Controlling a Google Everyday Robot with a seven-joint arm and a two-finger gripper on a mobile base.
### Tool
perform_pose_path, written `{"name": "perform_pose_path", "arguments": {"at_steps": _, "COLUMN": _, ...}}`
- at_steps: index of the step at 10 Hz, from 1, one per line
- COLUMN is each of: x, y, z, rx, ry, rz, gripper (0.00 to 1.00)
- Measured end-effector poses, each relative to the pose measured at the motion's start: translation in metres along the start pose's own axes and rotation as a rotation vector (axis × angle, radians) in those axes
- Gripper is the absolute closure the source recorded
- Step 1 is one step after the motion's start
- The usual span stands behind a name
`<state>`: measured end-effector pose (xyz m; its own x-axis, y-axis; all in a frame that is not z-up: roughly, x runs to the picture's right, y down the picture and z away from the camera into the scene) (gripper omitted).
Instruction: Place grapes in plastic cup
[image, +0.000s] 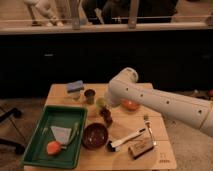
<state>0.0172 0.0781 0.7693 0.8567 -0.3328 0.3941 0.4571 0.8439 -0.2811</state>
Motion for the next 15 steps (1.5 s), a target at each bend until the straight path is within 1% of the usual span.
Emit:
{"name": "perform_pose_path", "arguments": {"at_steps": 3, "x": 0.005, "y": -0.01, "z": -0.01, "rx": 0.006, "ry": 0.024, "rz": -0.006, "gripper": 1.0}}
{"name": "perform_pose_path", "arguments": {"at_steps": 6, "x": 0.007, "y": -0.022, "z": -0.028, "rx": 0.027, "ry": 0.05, "rz": -0.023, "gripper": 1.0}}
{"name": "perform_pose_path", "arguments": {"at_steps": 8, "x": 0.006, "y": -0.033, "z": -0.047, "rx": 0.056, "ry": 0.07, "rz": -0.038, "gripper": 1.0}}
{"name": "perform_pose_path", "arguments": {"at_steps": 11, "x": 0.003, "y": -0.048, "z": -0.068, "rx": 0.1, "ry": 0.083, "rz": -0.055, "gripper": 1.0}}
{"name": "perform_pose_path", "arguments": {"at_steps": 13, "x": -0.001, "y": -0.058, "z": -0.076, "rx": 0.122, "ry": 0.083, "rz": -0.068, "gripper": 1.0}}
{"name": "perform_pose_path", "arguments": {"at_steps": 15, "x": -0.005, "y": -0.068, "z": -0.08, "rx": 0.137, "ry": 0.079, "rz": -0.081, "gripper": 1.0}}
